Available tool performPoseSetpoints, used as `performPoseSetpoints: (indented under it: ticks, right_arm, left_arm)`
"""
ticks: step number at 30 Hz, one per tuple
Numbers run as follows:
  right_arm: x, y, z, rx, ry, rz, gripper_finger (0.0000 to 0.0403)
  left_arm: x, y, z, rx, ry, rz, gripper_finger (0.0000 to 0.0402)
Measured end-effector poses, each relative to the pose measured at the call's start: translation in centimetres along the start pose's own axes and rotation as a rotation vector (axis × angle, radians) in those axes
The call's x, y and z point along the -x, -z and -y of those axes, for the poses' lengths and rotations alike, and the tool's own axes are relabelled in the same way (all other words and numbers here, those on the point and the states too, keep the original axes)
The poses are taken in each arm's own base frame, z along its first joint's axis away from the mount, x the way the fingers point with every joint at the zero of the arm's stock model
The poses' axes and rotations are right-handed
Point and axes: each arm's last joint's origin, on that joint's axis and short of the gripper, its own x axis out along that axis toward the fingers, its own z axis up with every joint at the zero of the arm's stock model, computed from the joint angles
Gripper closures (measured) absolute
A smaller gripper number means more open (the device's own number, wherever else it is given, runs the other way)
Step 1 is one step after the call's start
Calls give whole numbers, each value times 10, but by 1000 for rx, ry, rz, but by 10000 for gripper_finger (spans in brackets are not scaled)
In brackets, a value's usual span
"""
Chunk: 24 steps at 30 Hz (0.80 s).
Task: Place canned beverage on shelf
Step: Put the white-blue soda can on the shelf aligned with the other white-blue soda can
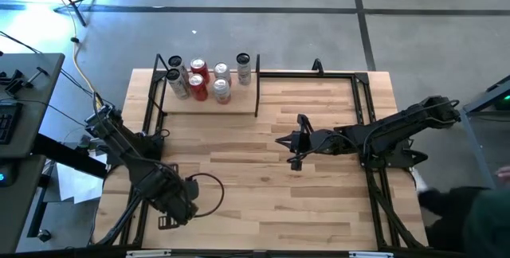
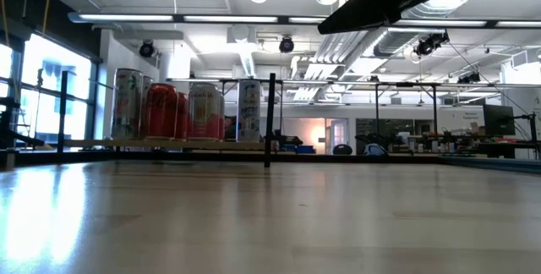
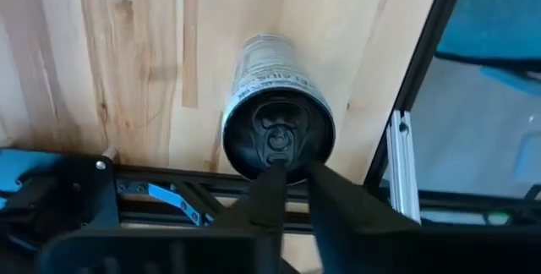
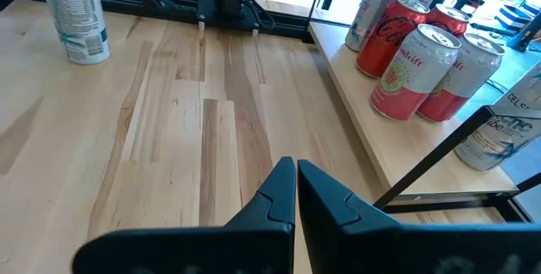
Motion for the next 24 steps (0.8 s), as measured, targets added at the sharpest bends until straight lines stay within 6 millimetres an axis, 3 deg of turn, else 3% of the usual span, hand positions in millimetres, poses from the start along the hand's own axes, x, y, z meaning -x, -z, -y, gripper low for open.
performPoseSetpoints:
  ticks: [9,12,17,24]
  right_arm:
    - [0,0,0,0,0,0,403]
    - [0,0,0,0,0,0,403]
    - [0,0,0,0,0,0,403]
    - [0,0,0,0,0,0,403]
  left_arm:
    - [0,-1,-1,160,0,0,181]
    - [-6,1,0,154,-30,15,141]
    - [-24,2,0,131,-53,-8,123]
    - [-30,1,0,116,-38,-4,125]
